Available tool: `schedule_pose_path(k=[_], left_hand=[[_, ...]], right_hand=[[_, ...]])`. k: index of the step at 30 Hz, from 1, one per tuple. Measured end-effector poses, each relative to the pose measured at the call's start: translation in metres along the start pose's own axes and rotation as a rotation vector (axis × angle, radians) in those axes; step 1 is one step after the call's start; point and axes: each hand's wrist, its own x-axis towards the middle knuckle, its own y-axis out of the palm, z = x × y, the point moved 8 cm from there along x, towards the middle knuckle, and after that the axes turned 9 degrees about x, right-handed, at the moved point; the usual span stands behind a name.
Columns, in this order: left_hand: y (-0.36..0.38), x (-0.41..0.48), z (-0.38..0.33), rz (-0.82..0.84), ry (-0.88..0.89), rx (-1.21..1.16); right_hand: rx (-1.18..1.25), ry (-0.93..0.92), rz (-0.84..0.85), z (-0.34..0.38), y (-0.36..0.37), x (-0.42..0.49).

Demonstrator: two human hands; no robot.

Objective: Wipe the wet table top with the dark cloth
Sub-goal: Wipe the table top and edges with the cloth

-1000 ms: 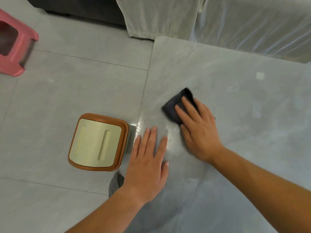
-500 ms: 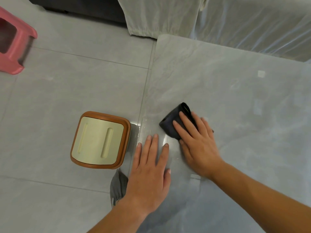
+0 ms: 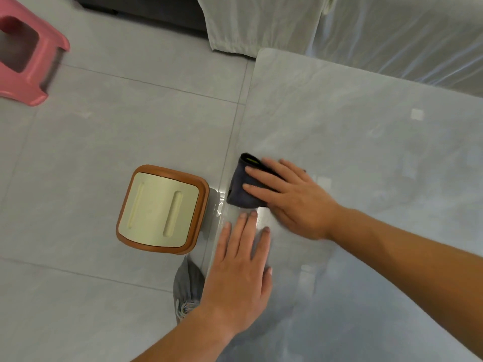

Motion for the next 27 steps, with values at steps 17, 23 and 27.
schedule_pose_path(k=[17,23,27], left_hand=[[0.016,-0.015,-0.007,-0.018,0.040,0.045],[0.015,-0.014,-0.007,-0.021,0.045,0.045],[0.017,-0.014,-0.006,-0.008,0.042,0.076]], right_hand=[[0.110,0.423,-0.242,-0.052,-0.031,-0.025],[0.069,0.271,-0.187,0.007,0.011,-0.073],[0.077,0.239,-0.157,-0.020,-0.004,-0.082]])
